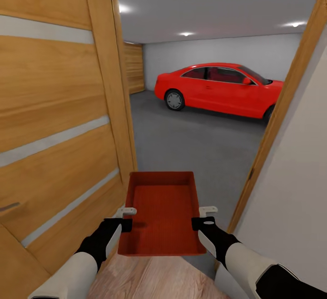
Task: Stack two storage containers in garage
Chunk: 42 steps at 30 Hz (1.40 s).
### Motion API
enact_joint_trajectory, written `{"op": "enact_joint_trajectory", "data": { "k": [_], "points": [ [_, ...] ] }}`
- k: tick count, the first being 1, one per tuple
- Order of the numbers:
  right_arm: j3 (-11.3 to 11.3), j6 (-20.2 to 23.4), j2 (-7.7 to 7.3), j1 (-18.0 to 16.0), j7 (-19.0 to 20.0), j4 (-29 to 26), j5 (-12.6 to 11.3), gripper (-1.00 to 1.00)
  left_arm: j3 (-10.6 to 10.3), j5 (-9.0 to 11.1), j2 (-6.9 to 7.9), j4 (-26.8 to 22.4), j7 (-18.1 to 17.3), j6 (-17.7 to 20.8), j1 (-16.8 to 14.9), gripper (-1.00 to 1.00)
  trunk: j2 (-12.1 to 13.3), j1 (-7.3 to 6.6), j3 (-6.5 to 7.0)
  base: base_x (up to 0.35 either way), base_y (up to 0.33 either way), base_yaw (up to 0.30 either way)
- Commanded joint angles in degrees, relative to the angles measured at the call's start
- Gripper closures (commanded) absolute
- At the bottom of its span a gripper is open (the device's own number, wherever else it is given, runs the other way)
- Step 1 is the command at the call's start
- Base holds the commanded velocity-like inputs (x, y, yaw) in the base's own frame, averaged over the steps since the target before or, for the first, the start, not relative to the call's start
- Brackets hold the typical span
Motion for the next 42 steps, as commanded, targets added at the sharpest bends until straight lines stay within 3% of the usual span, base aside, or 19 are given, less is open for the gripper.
{"op": "enact_joint_trajectory", "data": {
  "k": [1,42],
  "points": [
    [0.9,0.4,0.03,0.0,-0.5,0.1,-1.0,1.00,0.4,-2.2,-0.07,-0.2,0.5,-4.1,0.0,1.00,-0.1,0.04,-0.13,0.092,0.221,-0.239],
    [0.9,0.4,0.03,0.0,-0.5,0.1,-1.0,1.00,0.4,-2.2,-0.06,-0.2,0.5,-4.1,0.0,1.00,-0.1,0.04,-0.13,0.087,0.147,-0.242]
  ]
}}
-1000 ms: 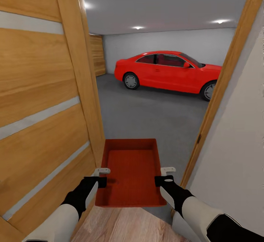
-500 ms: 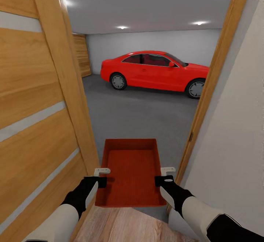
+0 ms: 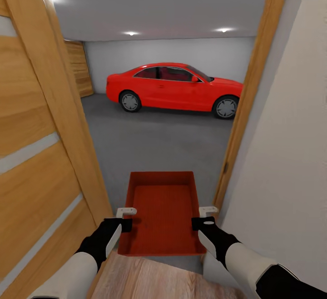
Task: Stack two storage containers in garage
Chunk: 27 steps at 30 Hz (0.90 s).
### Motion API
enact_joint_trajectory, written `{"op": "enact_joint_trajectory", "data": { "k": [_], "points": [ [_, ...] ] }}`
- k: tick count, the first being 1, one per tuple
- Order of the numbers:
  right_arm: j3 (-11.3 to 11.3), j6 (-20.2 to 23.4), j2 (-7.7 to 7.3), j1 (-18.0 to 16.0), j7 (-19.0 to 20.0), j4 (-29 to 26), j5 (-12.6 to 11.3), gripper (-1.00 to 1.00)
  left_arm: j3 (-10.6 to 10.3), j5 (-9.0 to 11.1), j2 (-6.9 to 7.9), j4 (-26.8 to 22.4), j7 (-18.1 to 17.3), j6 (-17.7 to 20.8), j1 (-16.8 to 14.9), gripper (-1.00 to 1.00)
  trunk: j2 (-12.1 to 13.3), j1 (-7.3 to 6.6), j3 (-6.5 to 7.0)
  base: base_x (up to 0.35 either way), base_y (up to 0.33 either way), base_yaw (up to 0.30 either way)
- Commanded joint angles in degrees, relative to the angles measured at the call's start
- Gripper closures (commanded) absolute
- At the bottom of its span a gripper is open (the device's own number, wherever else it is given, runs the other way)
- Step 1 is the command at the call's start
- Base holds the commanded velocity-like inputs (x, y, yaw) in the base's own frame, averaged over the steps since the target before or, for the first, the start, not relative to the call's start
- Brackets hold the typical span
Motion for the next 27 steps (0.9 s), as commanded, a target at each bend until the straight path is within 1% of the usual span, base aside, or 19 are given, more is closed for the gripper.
{"op": "enact_joint_trajectory", "data": {
  "k": [1,5,9,17,27],
  "points": [
    [0.9,0.4,0.03,0.0,-0.5,0.1,-1.0,1.00,0.4,-2.3,-0.07,-0.2,0.5,-4.1,0.0,1.00,-0.1,0.04,-0.13,0.084,0.119,-0.242],
    [0.9,0.4,0.03,0.0,-0.5,0.1,-1.0,1.00,0.4,-2.3,-0.07,-0.2,0.5,-4.1,0.0,1.00,-0.1,0.04,-0.13,0.084,0.117,-0.134],
    [0.9,0.4,0.03,0.0,-0.5,0.1,-1.0,1.00,0.4,-2.3,-0.09,-0.2,0.5,-4.1,0.0,1.00,-0.1,0.04,-0.13,0.088,0.125,-0.016],
    [0.9,0.4,0.00,0.0,-0.5,0.1,-1.0,1.00,0.4,-2.3,-0.07,-0.2,0.4,-4.1,0.0,1.00,-0.1,0.04,-0.13,0.118,0.201,-0.015],
    [0.9,0.4,0.09,0.0,-0.5,0.1,-1.0,1.00,0.4,-2.3,-0.08,-0.2,0.4,-4.1,0.0,1.00,-0.1,0.04,-0.13,0.109,0.162,-0.213]
  ]
}}
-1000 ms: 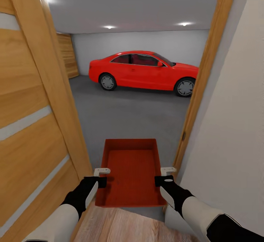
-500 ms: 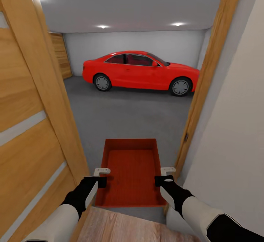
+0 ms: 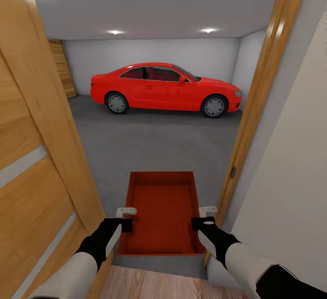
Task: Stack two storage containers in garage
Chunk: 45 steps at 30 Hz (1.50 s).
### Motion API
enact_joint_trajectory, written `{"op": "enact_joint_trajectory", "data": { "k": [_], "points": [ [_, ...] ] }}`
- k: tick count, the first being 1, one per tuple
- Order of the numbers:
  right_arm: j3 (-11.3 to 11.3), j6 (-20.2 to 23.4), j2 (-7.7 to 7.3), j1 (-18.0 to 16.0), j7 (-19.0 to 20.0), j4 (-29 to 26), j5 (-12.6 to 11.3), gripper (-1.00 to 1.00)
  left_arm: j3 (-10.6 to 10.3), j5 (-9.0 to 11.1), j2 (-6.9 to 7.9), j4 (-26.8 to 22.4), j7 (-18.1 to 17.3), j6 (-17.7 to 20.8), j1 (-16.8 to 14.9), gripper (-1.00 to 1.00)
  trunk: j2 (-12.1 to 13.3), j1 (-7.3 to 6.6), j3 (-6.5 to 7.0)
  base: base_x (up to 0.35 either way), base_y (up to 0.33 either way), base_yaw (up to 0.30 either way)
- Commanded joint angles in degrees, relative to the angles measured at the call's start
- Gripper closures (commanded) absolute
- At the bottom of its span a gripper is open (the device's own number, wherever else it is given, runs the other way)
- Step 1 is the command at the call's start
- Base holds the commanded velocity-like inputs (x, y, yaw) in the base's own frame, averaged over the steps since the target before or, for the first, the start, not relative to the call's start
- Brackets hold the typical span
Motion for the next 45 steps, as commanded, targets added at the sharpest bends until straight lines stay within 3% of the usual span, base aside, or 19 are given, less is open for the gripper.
{"op": "enact_joint_trajectory", "data": {
  "k": [1,19,45],
  "points": [
    [1.0,0.4,0.05,0.0,-0.5,0.1,-1.1,1.00,0.3,-2.1,-0.08,-0.2,0.5,-4.1,0.0,1.00,-0.1,0.04,-0.13,0.106,0.147,-0.229],
    [1.0,0.4,-0.02,0.0,-0.5,0.1,-1.1,1.00,0.3,-2.1,-0.08,-0.2,0.5,-4.1,0.0,1.00,-0.1,0.04,-0.13,0.069,0.073,-0.219],
    [0.9,0.4,-0.10,0.0,-0.5,0.1,-1.2,1.00,0.3,-2.1,-0.15,-0.2,0.6,-4.0,0.0,1.00,-0.1,0.04,-0.13,0.008,0.030,-0.006]
  ]
}}
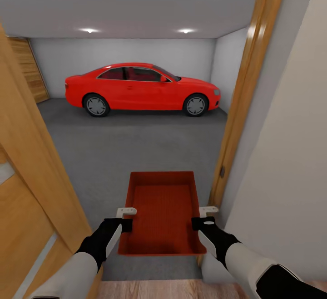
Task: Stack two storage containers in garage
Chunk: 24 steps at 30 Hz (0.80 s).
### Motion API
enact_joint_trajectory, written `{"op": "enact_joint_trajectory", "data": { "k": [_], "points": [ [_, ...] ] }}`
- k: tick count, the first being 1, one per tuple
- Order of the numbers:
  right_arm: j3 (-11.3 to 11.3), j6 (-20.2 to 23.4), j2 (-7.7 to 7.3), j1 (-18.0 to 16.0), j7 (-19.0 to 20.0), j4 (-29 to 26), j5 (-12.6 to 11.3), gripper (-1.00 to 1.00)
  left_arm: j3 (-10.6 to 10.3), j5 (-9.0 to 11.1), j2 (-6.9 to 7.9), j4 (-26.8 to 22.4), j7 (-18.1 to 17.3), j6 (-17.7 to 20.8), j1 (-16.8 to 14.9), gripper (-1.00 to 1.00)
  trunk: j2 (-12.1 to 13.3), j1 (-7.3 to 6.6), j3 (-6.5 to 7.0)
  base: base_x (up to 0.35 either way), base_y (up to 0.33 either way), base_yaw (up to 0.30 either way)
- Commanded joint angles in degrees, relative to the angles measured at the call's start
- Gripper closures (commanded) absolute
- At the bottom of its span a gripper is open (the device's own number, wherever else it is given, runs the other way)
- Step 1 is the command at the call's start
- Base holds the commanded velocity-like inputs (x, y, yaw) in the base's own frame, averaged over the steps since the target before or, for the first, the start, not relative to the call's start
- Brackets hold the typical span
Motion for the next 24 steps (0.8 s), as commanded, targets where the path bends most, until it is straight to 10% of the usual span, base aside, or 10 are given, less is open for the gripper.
{"op": "enact_joint_trajectory", "data": {
  "k": [1,24],
  "points": [
    [0.7,0.4,0.01,0.0,-0.5,0.1,-0.9,1.00,0.4,-2.2,-0.08,-0.2,0.5,-4.0,-0.1,1.00,-0.1,0.04,-0.13,0.079,0.203,0.000],
    [0.7,0.4,0.04,0.0,-0.5,0.1,-0.9,1.00,0.4,-2.3,-0.08,-0.3,0.4,-4.0,-0.1,1.00,-0.1,0.04,-0.13,0.046,0.118,0.000]
  ]
}}
